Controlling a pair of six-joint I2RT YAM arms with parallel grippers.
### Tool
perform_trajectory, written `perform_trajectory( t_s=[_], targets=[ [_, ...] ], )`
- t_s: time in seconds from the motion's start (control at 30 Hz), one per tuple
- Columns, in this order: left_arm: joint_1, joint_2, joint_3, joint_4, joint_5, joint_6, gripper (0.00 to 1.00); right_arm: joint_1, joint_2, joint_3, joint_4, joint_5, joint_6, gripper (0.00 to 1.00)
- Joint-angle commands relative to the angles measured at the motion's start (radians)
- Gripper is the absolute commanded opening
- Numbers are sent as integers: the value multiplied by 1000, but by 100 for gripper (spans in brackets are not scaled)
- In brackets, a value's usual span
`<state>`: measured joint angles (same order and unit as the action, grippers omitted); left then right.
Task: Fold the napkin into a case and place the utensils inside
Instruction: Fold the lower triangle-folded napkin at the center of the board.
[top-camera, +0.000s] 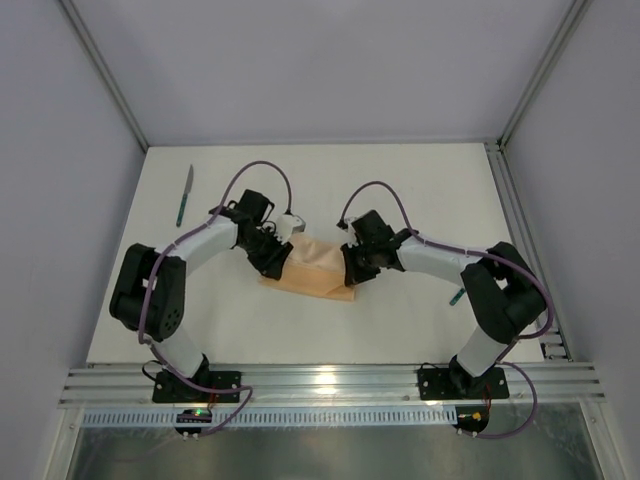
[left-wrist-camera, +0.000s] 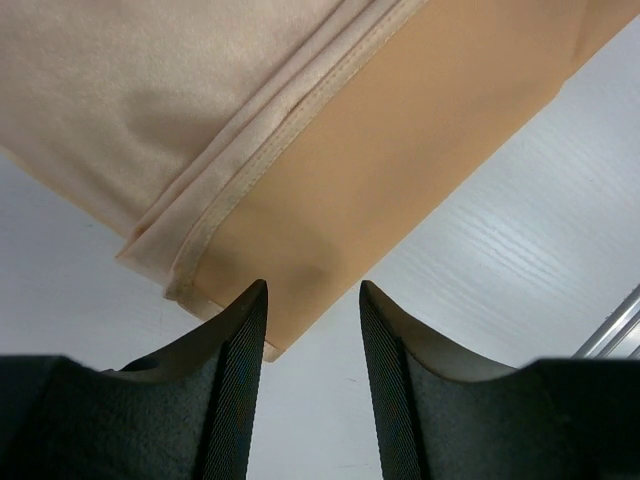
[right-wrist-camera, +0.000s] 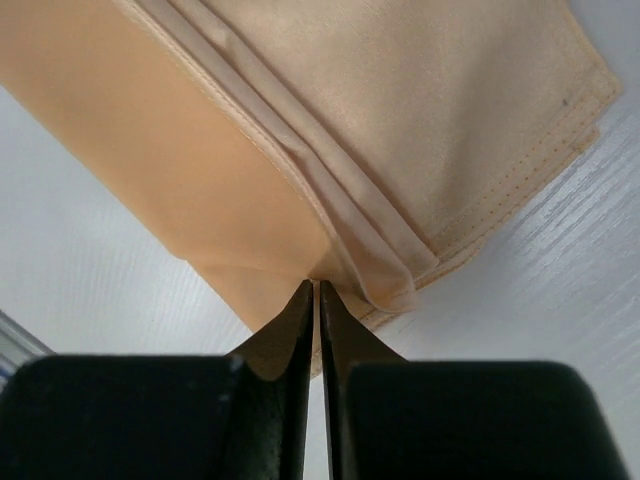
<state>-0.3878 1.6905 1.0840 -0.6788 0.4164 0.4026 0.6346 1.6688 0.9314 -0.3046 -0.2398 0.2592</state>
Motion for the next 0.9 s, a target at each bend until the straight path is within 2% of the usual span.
perform_trajectory(
  t_s=[0.0, 0.13, 0.23, 0.4, 0.53, 0.73, 0.87],
  targets=[
    [1, -52, 91, -47, 73, 18, 45, 0, -90, 115, -53, -68, -46, 10],
    [-12, -16, 186, -41, 102, -21, 48, -16, -107, 211, -73, -93, -40, 13],
    [-51, 36, 205, 4, 67, -36, 48, -59, -57, 233, -60, -96, -2, 13],
    [-161, 119, 238, 62, -7, -34, 47, -121, 48, 236, -19, -81, 22, 10],
    [-187, 190, 277, 100, -25, -54, 43, -121, 137, 222, 15, -88, 17, 8],
    [-216, 256, 300, 151, -67, -87, 37, -130, 189, 187, 71, -60, 54, 5],
    [-250, 291, 295, 147, -54, -76, 36, -139, 204, 168, 94, -50, 86, 4]
  ],
)
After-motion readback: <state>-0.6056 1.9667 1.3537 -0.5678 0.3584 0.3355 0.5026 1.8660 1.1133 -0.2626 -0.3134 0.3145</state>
